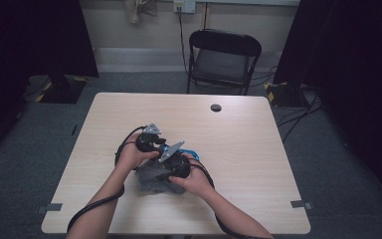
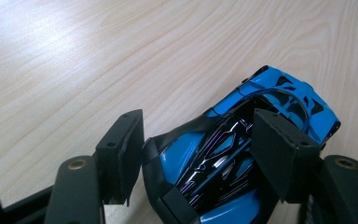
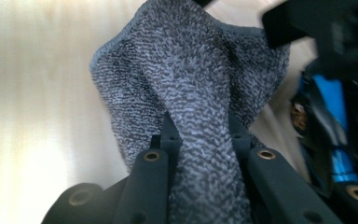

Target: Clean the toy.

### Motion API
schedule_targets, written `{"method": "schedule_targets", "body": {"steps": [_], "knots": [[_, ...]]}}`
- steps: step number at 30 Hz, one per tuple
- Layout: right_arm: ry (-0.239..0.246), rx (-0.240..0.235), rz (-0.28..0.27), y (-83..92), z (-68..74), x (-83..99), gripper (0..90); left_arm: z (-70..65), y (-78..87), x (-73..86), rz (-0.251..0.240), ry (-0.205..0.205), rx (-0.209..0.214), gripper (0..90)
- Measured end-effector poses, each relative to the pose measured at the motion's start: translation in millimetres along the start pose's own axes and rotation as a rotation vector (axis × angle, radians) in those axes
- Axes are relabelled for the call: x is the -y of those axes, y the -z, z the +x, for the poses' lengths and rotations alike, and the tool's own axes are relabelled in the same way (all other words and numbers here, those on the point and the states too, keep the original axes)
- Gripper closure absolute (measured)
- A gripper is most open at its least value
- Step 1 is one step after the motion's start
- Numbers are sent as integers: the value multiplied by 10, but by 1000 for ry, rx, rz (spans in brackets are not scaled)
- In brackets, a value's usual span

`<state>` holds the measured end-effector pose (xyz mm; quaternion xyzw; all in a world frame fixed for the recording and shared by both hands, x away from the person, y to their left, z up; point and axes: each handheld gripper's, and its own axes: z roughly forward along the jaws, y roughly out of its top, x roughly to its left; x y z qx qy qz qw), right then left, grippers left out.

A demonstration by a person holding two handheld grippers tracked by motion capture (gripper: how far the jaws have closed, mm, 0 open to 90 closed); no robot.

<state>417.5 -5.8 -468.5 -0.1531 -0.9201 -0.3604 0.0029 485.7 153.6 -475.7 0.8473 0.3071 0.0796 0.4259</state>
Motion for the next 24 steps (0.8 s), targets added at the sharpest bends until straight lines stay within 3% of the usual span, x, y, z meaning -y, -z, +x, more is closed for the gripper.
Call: {"method": "schedule_targets", "body": {"steps": [6, 10, 24], "knots": [[-56, 55, 14, 3, -147, 122, 760, -5, 1, 16, -14, 5, -4, 355], [-63, 79, 19, 74, -216, 175, 759, -8, 0, 13, -13, 4, -5, 355], [-75, 102, 18, 207, -236, 296, 759, -16, 1, 17, -13, -1, -8, 356]]}}
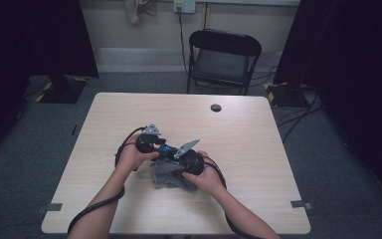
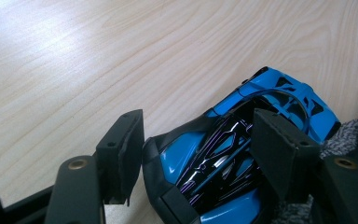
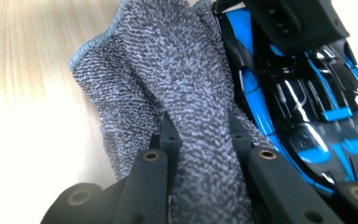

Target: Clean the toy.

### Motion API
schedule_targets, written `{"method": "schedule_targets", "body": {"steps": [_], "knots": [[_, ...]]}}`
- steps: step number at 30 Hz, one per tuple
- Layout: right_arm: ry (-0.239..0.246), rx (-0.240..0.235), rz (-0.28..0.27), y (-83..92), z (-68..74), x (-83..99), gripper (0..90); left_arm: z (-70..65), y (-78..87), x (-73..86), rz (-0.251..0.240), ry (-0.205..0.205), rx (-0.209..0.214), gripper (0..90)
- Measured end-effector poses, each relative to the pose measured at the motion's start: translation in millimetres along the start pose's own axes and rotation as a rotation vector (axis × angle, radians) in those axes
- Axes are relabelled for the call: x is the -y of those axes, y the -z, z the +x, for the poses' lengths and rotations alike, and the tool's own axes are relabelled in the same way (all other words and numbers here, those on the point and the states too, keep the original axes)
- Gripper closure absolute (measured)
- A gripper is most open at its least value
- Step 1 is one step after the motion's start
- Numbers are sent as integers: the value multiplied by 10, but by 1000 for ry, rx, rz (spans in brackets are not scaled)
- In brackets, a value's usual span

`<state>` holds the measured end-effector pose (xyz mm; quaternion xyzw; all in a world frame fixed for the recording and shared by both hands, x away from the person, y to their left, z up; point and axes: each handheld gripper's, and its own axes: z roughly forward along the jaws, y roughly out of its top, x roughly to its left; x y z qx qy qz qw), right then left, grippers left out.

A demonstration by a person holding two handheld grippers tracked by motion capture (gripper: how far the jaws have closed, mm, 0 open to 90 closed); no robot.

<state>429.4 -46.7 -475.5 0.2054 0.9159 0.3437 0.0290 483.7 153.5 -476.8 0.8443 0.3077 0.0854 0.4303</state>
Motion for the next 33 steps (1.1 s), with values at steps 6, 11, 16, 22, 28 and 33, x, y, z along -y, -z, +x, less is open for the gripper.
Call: {"method": "schedule_targets", "body": {"steps": [6, 11, 16, 22, 28, 33], "knots": [[-6, 6, 3, 86, -15, 87, 759, -12, -8, 1, -4, 4, 4, 360], [-9, 18, 10, 172, -34, 175, 759, -17, -9, -1, -3, 4, 2, 360], [-30, 32, 6, 261, -74, 282, 758, -13, -7, 2, -4, 6, 2, 360], [-57, 46, 3, 361, -136, 397, 758, -20, -8, -12, 3, 3, -1, 360], [-79, 59, 8, 431, -168, 448, 757, -28, -8, -25, 13, 0, -7, 360], [-66, 48, -15, 474, -131, 394, 758, -27, -3, -28, 15, -3, -9, 359]]}}
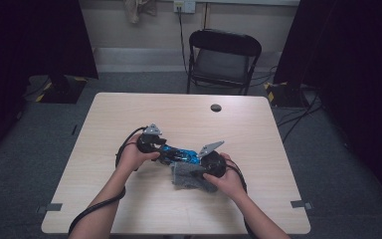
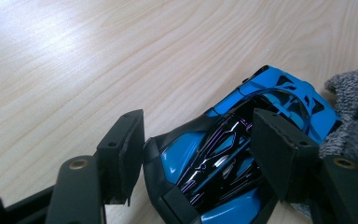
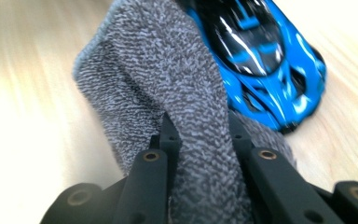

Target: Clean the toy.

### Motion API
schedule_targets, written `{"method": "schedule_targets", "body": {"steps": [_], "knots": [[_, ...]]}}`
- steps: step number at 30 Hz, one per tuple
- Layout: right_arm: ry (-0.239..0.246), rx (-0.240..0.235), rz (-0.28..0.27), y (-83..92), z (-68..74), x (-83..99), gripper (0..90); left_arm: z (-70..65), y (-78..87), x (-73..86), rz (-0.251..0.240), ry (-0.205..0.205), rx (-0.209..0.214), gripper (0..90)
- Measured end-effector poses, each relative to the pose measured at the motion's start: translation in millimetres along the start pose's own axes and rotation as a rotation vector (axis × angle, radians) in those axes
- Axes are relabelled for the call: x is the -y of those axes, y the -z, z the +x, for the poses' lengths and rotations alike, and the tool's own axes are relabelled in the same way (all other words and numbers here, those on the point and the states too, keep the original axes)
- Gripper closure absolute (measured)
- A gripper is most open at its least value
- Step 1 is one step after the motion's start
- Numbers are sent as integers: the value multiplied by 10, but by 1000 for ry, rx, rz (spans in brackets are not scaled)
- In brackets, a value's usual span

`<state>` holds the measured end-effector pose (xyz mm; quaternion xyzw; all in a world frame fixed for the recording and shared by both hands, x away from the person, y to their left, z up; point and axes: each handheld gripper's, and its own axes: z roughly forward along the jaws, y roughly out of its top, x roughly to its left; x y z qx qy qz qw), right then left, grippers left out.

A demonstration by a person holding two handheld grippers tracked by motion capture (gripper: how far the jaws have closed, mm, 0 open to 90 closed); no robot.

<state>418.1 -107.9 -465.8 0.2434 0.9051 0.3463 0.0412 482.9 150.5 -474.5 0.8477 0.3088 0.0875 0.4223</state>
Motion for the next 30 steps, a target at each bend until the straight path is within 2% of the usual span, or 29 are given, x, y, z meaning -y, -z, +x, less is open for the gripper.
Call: {"method": "schedule_targets", "body": {"steps": [5, 10, 16, 19, 27, 30], "knots": [[41, -37, -15, -44, 140, -165, 758, -2, -2, -8, 5, 1, -1, 360], [66, -77, -17, -198, 253, -291, 757, -2, 0, -1, -1, 4, -2, 359], [75, -104, -19, -368, 294, -365, 756, -2, -2, -1, 0, 6, 0, 359], [75, -101, -18, -398, 293, -391, 755, -4, -3, -5, 1, 6, 0, 359], [31, -63, 4, -524, 252, -403, 754, 1, 1, 18, -13, 9, 1, 360], [45, -45, 12, -504, 250, -395, 753, 3, 5, 13, -7, 3, -3, 360]]}}
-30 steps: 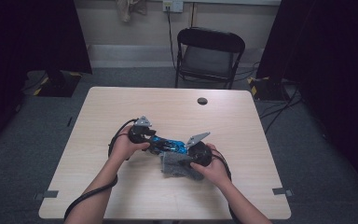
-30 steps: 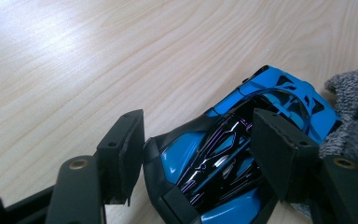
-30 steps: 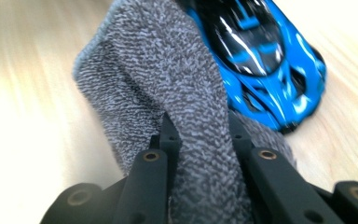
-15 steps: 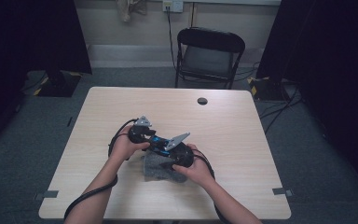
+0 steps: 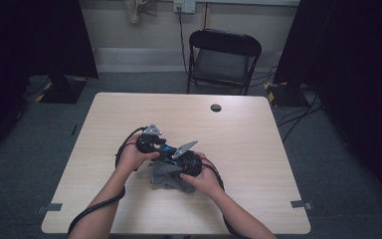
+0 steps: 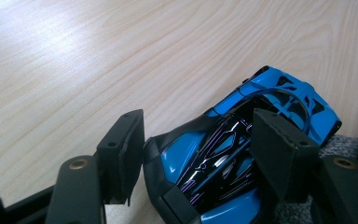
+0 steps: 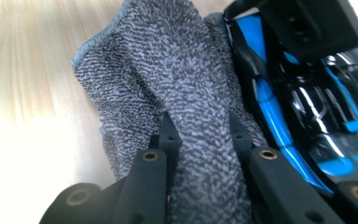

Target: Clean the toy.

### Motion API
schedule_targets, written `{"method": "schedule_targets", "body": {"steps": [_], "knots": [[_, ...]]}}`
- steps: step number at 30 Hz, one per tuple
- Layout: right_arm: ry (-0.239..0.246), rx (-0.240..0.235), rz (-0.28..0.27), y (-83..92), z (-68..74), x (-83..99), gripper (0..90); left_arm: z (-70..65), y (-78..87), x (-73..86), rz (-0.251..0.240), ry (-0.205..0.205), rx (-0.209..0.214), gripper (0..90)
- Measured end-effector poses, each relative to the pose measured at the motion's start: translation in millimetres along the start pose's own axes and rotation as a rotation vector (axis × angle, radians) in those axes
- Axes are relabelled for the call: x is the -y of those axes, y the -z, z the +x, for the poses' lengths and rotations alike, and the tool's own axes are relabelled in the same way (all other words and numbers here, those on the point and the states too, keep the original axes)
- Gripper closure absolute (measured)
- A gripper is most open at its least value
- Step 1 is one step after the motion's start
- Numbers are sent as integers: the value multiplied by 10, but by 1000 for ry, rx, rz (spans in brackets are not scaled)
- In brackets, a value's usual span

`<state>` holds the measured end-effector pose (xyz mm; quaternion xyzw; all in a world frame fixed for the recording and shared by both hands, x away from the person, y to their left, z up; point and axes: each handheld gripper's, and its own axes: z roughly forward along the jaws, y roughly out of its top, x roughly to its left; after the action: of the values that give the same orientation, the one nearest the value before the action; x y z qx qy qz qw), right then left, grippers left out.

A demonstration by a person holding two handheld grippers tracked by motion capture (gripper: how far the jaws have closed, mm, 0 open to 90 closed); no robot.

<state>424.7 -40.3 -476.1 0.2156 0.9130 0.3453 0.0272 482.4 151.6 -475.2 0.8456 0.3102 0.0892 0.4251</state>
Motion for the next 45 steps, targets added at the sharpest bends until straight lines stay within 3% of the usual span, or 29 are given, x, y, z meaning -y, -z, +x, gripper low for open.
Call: {"method": "schedule_targets", "body": {"steps": [2, 9, 11, 12, 26, 32, 34, 36, 45], "knots": [[17, 12, 9, 18, -11, 11, 753, -1, 1, 5, -3, 4, 1, 360], [5, 21, 13, 92, -58, 78, 752, 13, 18, 14, -2, -1, 3, 377], [4, 20, 11, 112, -71, 104, 753, 15, 35, 8, 14, -4, -1, 389], [-5, 19, 8, 127, -84, 126, 752, 12, 46, 9, 45, -17, -9, 388], [-9, 20, 11, 169, -107, 173, 752, 64, 88, 63, 32, -2, -3, 390], [-8, 29, 16, 205, -102, 206, 752, 80, 137, 87, 72, -24, -19, 410], [-8, 28, 17, 217, -106, 216, 752, 86, 142, 100, 75, -28, -22, 409], [-18, 24, 9, 235, -122, 246, 753, 93, 144, 119, 63, -7, -21, 411], [-21, 35, 17, 276, -139, 283, 753, 112, 170, 122, 72, -18, -29, 412]]}}
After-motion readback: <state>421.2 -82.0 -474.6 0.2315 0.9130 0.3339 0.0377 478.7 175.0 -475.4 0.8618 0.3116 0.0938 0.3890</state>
